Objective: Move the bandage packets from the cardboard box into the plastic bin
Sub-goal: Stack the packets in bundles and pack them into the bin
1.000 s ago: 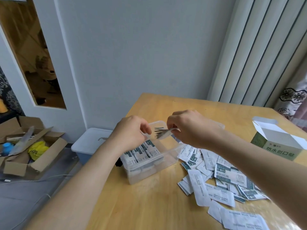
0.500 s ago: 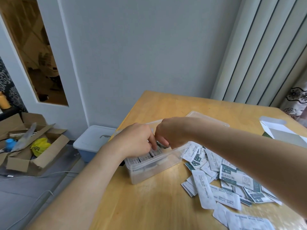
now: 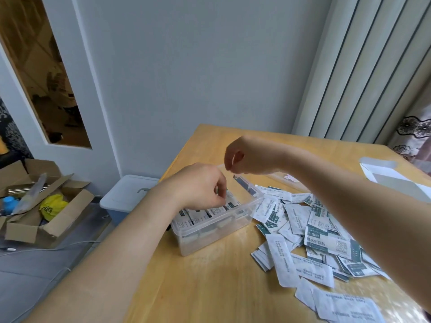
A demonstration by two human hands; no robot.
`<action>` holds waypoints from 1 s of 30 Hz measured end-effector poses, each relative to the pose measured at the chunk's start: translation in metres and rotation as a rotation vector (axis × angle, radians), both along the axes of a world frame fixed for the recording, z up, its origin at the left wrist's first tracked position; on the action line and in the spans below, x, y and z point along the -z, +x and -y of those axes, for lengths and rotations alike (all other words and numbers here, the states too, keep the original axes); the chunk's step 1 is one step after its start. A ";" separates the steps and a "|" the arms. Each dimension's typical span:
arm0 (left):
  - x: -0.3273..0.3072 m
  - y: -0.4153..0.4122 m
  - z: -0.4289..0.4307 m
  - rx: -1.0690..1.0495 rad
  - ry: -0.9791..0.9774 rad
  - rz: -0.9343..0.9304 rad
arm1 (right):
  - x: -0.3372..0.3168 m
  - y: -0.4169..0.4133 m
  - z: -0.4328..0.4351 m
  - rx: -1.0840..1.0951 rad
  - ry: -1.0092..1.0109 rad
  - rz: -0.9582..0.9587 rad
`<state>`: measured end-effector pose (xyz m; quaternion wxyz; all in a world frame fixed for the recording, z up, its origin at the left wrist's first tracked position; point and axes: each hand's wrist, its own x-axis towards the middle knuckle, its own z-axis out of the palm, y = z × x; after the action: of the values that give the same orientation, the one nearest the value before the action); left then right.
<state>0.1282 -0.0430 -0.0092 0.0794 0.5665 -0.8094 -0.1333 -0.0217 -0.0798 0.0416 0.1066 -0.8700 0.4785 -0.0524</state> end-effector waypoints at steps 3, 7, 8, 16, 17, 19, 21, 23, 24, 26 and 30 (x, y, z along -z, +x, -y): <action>-0.001 -0.018 0.010 0.021 0.056 0.123 | 0.008 -0.017 -0.001 0.154 0.095 0.042; 0.004 -0.032 0.022 0.049 0.131 0.256 | 0.021 -0.028 -0.008 0.272 0.292 0.129; 0.005 -0.035 0.024 0.054 0.143 0.287 | 0.023 -0.031 -0.010 0.288 0.309 0.173; 0.020 -0.039 0.032 0.057 0.166 0.447 | 0.025 -0.030 -0.011 0.329 0.387 0.303; 0.022 -0.039 0.032 0.056 0.158 0.440 | 0.026 -0.029 -0.010 0.330 0.386 0.299; 0.023 -0.041 0.032 0.069 0.138 0.423 | 0.026 -0.029 -0.010 0.332 0.383 0.292; 0.023 -0.042 0.031 0.078 0.124 0.409 | 0.026 -0.030 -0.012 0.330 0.381 0.292; 0.022 -0.041 0.029 0.077 0.124 0.387 | 0.025 -0.034 -0.015 0.320 0.364 0.297; 0.020 -0.041 0.028 0.070 0.132 0.372 | 0.024 -0.039 -0.017 0.316 0.341 0.305; 0.015 -0.040 0.026 0.045 0.162 0.295 | 0.021 -0.052 -0.024 0.307 0.282 0.328; -0.007 -0.029 0.025 0.000 0.211 -0.057 | 0.016 -0.089 -0.045 0.267 0.198 0.272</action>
<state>0.0995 -0.0682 -0.0020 0.0420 0.5677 -0.7882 -0.2339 -0.1105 -0.0345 0.0259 0.2473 -0.7691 0.5735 -0.1357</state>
